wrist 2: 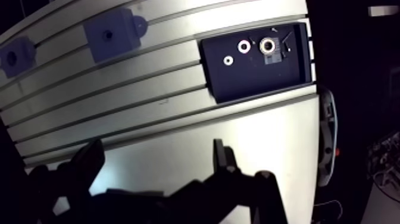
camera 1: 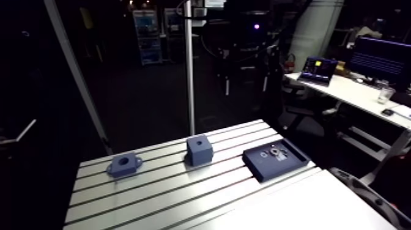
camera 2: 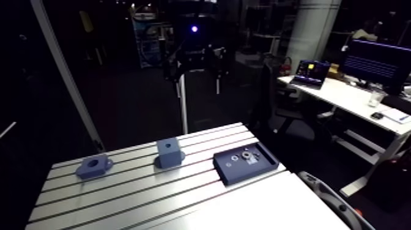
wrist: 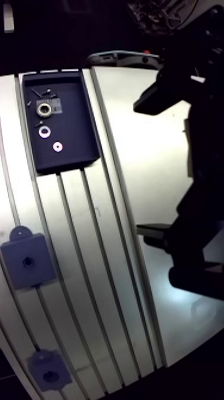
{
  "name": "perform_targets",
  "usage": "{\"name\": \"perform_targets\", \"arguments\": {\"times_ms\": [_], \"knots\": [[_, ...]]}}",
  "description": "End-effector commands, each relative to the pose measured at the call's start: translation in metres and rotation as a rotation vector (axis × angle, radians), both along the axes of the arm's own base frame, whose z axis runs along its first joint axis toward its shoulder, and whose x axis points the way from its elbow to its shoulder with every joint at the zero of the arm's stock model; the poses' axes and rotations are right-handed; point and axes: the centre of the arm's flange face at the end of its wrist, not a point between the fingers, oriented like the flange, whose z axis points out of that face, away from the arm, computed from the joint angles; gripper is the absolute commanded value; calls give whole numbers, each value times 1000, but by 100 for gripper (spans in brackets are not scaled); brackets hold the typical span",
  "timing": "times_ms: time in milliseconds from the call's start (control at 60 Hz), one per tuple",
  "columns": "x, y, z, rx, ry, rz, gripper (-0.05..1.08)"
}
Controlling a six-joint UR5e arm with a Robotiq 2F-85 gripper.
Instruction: Pick up the bearing and press it into the housing until flush.
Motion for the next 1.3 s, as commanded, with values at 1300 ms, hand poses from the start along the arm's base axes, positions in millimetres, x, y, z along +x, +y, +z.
{"name": "perform_targets", "arguments": {"times_ms": [1300], "knots": [[-24,159,-171,-18,-13,510,0]]}}
